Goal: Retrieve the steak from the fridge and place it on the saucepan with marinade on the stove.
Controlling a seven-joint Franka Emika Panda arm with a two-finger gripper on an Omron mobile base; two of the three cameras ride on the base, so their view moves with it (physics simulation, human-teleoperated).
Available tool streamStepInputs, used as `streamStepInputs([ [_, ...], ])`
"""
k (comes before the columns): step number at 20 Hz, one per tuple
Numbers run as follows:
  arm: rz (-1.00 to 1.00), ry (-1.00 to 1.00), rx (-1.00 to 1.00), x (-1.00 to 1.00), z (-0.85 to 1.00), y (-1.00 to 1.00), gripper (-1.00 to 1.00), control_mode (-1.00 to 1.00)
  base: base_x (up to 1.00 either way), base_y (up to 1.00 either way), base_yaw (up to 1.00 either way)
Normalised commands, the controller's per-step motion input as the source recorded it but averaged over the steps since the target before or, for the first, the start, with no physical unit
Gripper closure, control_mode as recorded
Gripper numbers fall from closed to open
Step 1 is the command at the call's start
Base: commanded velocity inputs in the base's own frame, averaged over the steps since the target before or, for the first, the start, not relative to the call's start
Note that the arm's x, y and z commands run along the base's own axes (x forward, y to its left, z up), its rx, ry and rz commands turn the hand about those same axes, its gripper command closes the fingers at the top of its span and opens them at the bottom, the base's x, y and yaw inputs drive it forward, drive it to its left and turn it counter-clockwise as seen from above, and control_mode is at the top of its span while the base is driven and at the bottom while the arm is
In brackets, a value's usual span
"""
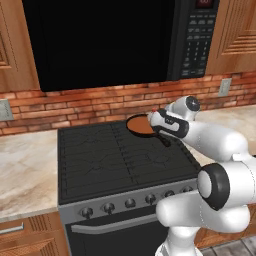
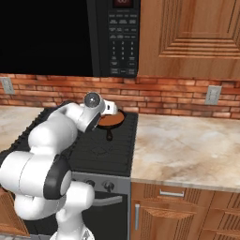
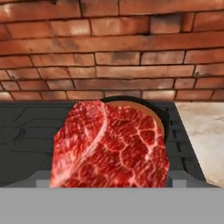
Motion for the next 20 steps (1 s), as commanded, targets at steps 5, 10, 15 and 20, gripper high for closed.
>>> streamStepInputs([
  [5, 0.00, 0.07, -0.01, 0.30, -0.17, 0.00, 1.00, -1.00, 0.00, 0.00, 0.00],
  [10, 0.00, -0.01, 0.00, 0.05, -0.32, 0.00, 1.00, -1.00, 0.00, 0.00, 0.00],
  [15, 0.00, -0.07, 0.00, 0.00, -0.40, 0.00, 1.00, -1.00, 0.00, 0.00, 0.00],
  [20, 0.00, 0.00, 0.00, 0.21, 0.00, 0.00, 1.00, -1.00, 0.00, 0.00, 0.00],
])
